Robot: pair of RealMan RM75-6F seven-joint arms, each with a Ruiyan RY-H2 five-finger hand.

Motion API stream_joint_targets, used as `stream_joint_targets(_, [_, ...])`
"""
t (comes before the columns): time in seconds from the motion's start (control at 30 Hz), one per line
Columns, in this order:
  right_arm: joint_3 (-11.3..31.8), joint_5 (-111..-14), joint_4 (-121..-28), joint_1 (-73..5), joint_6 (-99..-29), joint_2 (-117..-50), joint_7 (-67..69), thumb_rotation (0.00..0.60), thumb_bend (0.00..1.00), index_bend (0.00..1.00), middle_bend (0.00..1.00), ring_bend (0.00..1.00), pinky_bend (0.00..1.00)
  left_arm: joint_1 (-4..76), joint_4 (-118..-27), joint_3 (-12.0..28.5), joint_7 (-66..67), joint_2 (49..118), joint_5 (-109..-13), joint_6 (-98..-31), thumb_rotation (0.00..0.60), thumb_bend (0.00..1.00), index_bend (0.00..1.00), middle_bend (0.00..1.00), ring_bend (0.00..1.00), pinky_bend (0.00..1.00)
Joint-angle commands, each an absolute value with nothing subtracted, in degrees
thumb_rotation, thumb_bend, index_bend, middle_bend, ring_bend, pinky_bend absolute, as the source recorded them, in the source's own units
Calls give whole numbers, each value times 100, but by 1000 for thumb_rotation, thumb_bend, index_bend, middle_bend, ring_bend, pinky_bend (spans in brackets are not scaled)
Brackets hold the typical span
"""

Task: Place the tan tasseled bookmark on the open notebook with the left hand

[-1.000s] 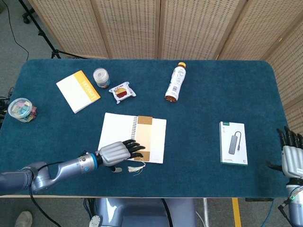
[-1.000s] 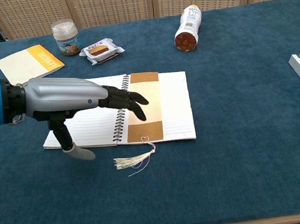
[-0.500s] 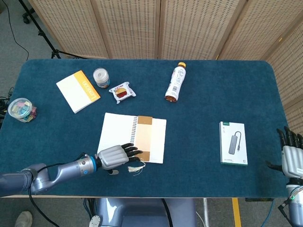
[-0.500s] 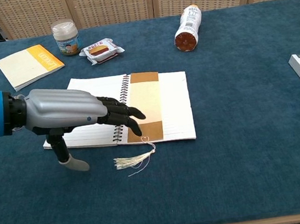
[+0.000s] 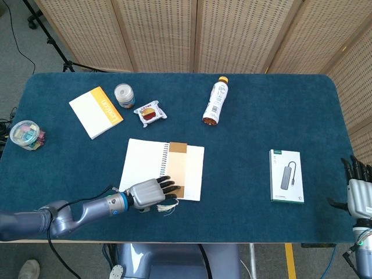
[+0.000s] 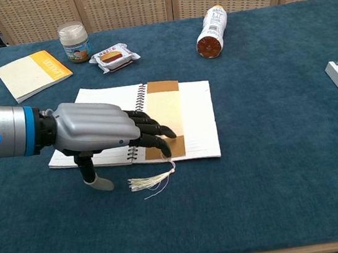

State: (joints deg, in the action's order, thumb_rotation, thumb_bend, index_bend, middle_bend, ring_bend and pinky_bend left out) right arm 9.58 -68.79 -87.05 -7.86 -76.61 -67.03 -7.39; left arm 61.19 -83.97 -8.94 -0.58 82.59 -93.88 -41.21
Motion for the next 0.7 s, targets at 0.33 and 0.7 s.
stream_joint_targets(0.33, [956, -6841, -8692, -798, -7612, -6699, -741, 600, 28, 0, 0, 0, 0, 6051, -8370, -675, 42, 8348, -9209, -4088, 600, 245, 165, 0, 15, 63])
stream_joint_targets(0.7, [953, -6815, -8708, -804, -7587, -6690, -750, 600, 28, 0, 0, 0, 0, 6028, -8256, -693, 171, 8440, -9225, -3950, 600, 245, 165, 0, 15, 63])
